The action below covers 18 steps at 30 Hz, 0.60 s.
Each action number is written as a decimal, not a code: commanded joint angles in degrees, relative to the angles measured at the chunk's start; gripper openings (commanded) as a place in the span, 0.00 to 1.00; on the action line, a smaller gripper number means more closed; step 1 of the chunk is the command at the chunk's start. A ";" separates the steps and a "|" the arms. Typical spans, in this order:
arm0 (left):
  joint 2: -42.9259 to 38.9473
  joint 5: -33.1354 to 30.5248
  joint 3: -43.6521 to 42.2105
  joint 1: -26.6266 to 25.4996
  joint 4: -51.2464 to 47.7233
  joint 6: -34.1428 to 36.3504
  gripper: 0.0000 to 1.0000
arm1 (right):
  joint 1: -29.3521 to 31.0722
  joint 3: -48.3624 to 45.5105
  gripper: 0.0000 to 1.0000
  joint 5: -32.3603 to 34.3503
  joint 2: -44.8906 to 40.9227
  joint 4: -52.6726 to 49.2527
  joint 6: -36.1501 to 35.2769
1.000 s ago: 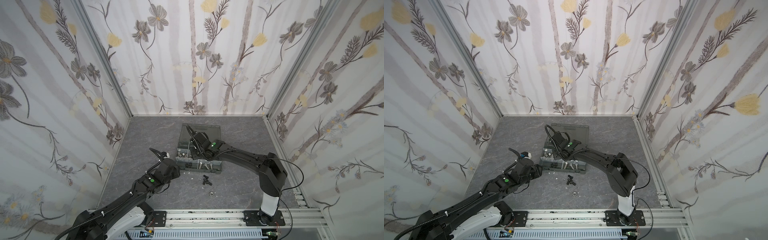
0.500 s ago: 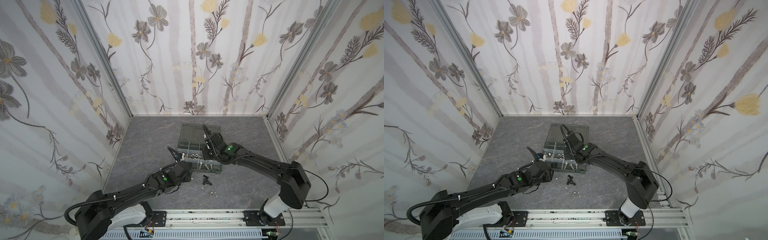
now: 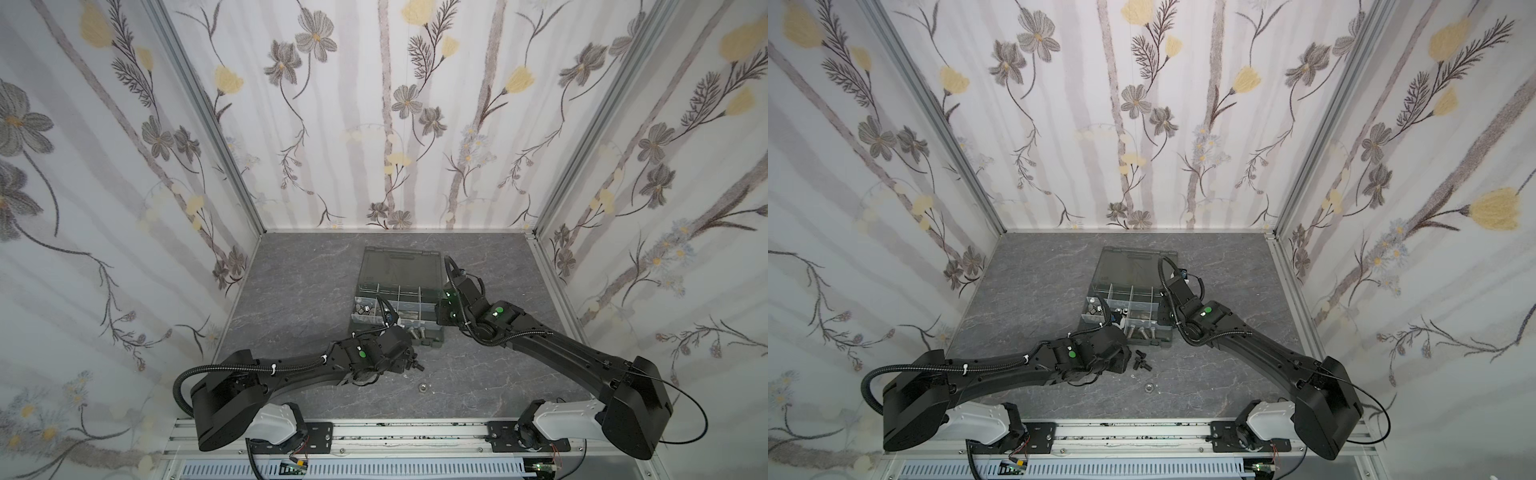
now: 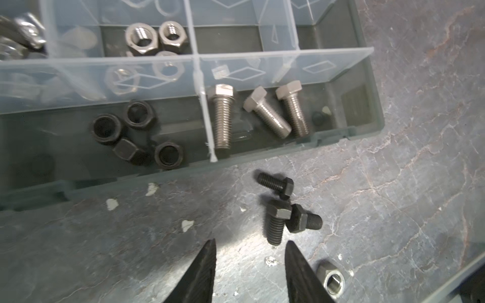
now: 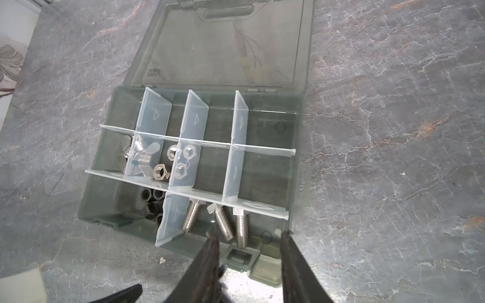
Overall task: Sort the screws and nuts into containers
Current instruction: 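Withdraw the right gripper from the box while the left gripper moves over the pile, then lower the left gripper onto the last silver hex nut and close it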
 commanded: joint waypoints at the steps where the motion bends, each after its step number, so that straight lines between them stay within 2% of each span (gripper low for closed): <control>1: 1.47 2.52 1.10 -0.62 0.44 2.75 0.46 | 0.16 -1.10 0.40 0.89 -0.78 3.01 2.96; 6: 3.98 3.39 2.14 -2.10 0.44 2.99 0.46 | 0.37 -1.61 0.40 0.94 -1.66 2.74 2.80; 10: 6.19 2.82 3.69 -5.80 0.44 1.79 0.48 | 0.38 -2.62 0.40 0.59 -3.00 2.69 1.32; 18: 13.73 6.04 8.59 -9.70 0.35 2.15 0.49 | 0.12 -6.53 0.41 -0.13 -5.82 2.98 0.12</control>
